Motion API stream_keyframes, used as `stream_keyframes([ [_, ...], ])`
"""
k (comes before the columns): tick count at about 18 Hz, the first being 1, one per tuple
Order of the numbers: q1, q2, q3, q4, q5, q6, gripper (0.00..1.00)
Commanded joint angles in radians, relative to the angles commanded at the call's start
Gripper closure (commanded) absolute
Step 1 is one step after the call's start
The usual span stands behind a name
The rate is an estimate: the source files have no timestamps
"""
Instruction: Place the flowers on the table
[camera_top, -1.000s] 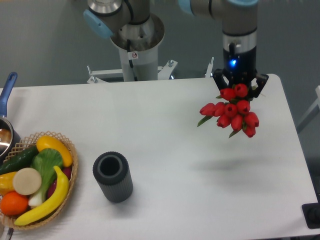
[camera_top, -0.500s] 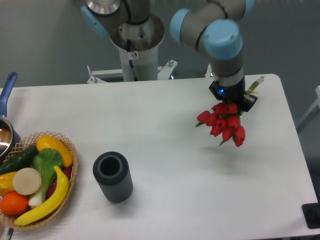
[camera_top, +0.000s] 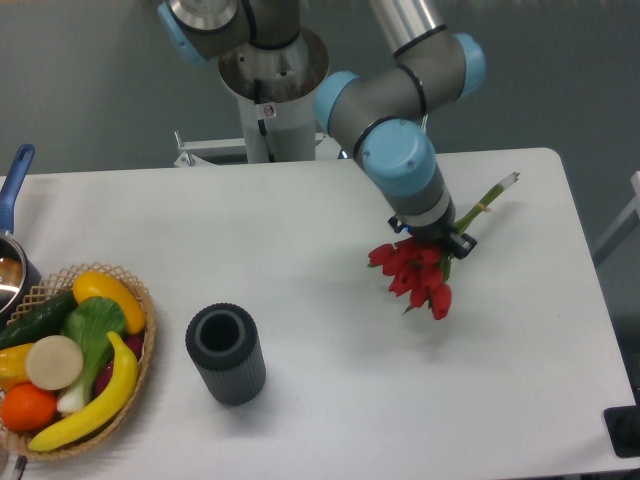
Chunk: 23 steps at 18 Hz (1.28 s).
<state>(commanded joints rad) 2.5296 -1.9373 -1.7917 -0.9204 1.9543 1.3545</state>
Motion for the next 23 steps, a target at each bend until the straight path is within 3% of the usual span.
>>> stream_keyframes([
  [5, -0.040, -0.061, 0.012, 0.000, 0.005, -0.008, 0.53],
  [9, -0.046, -0.062, 0.028, -0.005, 0.000, -0.005, 0.51],
  [10, -0.046, -0.055, 0.031, -0.002, -0.005, -0.003, 0.41],
  [11, -0.043, -0.045, 0.037, 0.003, -0.012, 0.003, 0.14],
  [12, -0.037, -0.031, 0.041, 0.011, -0.014, 0.003, 0.00],
  [14, -0.022, 0.003, 0.058, 0.038, -0.070, -0.006, 0.00],
  [17, 0.067, 0.070, 0.063, 0.074, -0.272, -0.008, 0.00],
  [20, 0.144, 0.122, 0.067, 0.075, -0.451, -0.050, 0.00],
  [23, 0.182, 0.156, 0.095, 0.075, -0.532, -0.069, 0.00],
])
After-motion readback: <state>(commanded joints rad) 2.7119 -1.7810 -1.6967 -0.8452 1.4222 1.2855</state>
